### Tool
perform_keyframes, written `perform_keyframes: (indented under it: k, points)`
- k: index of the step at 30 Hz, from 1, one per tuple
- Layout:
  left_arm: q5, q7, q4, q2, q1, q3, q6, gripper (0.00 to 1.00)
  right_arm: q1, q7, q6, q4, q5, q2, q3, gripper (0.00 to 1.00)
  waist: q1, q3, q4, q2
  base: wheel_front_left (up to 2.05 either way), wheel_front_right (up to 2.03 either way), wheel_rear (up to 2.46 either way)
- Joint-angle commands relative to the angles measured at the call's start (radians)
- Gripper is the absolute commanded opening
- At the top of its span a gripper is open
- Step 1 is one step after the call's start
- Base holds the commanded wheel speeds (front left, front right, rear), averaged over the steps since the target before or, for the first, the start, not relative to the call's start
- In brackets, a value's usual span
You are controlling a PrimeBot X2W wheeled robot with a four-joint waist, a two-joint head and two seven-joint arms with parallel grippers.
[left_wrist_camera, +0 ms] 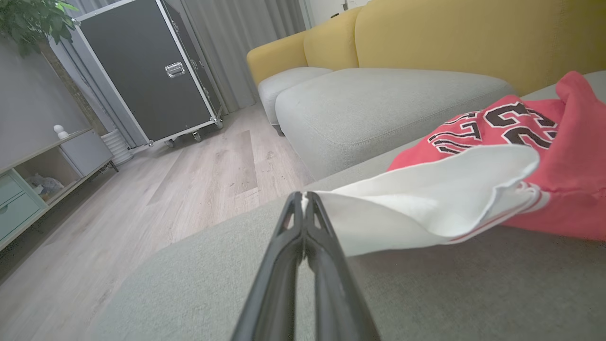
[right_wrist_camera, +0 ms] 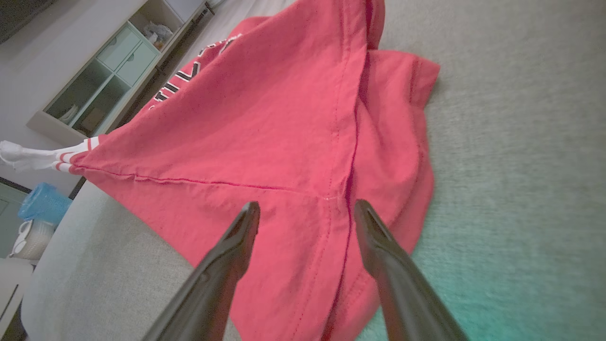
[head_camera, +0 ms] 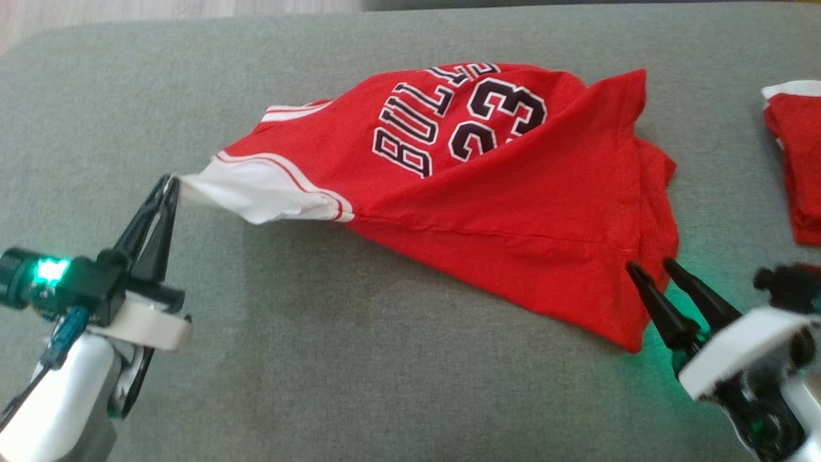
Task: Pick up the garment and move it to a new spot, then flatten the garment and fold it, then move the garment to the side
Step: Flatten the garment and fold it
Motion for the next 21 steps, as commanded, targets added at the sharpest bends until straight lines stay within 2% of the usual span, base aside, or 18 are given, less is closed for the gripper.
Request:
perform_keyframes:
  k: [1, 9, 14, 15, 16, 17, 19, 20, 21]
  points:
    - [0.01, -0.005, -0.017, 0.03, -0.061, 0.056, -0.002, 0.0, -0.038, 0.016, -0.001, -0.007, 0.02, -0.009, 0.02, 1.0, -0.0002, 0.011, 0.009, -0.0001, 0.0, 0.0, 0.0]
    - [0.035, -0.005, 0.007, -0.01, -0.093, 0.071, -0.032, 0.0, -0.157, 0.036, -0.001, 0.167, 0.048, 0.016, 0.069, 1.0, -0.0002, 0.033, 0.039, -0.0001, 0.0, 0.0, 0.0]
    - [0.049, -0.005, 0.016, -0.025, -0.096, 0.089, -0.044, 0.0, -0.16, 0.011, -0.001, 0.187, 0.082, 0.02, 0.089, 1.0, -0.0002, 0.037, 0.046, -0.0001, 0.0, 0.0, 0.0]
    - [0.052, -0.005, 0.017, -0.028, -0.095, 0.093, -0.045, 0.0, -0.16, 0.005, -0.001, 0.187, 0.092, 0.019, 0.093, 0.96, -0.0002, 0.037, 0.046, -0.0001, 0.0, 0.0, 0.0]
    - [0.055, -0.005, 0.017, -0.032, -0.093, 0.097, -0.047, 0.0, -0.161, -0.001, -0.001, 0.186, 0.097, 0.016, 0.099, 0.77, -0.0002, 0.037, 0.045, -0.0001, 0.0, 0.0, 0.0]
    - [0.058, -0.005, 0.018, -0.034, -0.091, 0.1, -0.048, 0.0, -0.162, -0.009, -0.001, 0.185, 0.1, 0.012, 0.105, 0.52, -0.0002, 0.037, 0.045, -0.0001, 0.0, 0.0, 0.0]
    - [0.063, -0.005, 0.021, -0.038, -0.088, 0.109, -0.052, 0.0, -0.166, -0.021, -0.001, 0.188, 0.106, 0.009, 0.115, 0.22, -0.0002, 0.037, 0.042, -0.0001, 0.0, 0.0, 0.0]
    - [0.065, -0.005, 0.022, -0.04, -0.086, 0.113, -0.054, 0.0, -0.168, -0.025, -0.001, 0.189, 0.11, 0.008, 0.12, 0.0, -0.0002, 0.037, 0.041, -0.0001, 0.0, 0.0, 0.0]
    - [0.067, -0.005, 0.023, -0.042, -0.084, 0.116, -0.057, 0.0, -0.168, -0.028, -0.001, 0.19, 0.116, 0.006, 0.124, 0.0, -0.0002, 0.036, 0.04, -0.0001, 0.0, 0.0, 0.0]
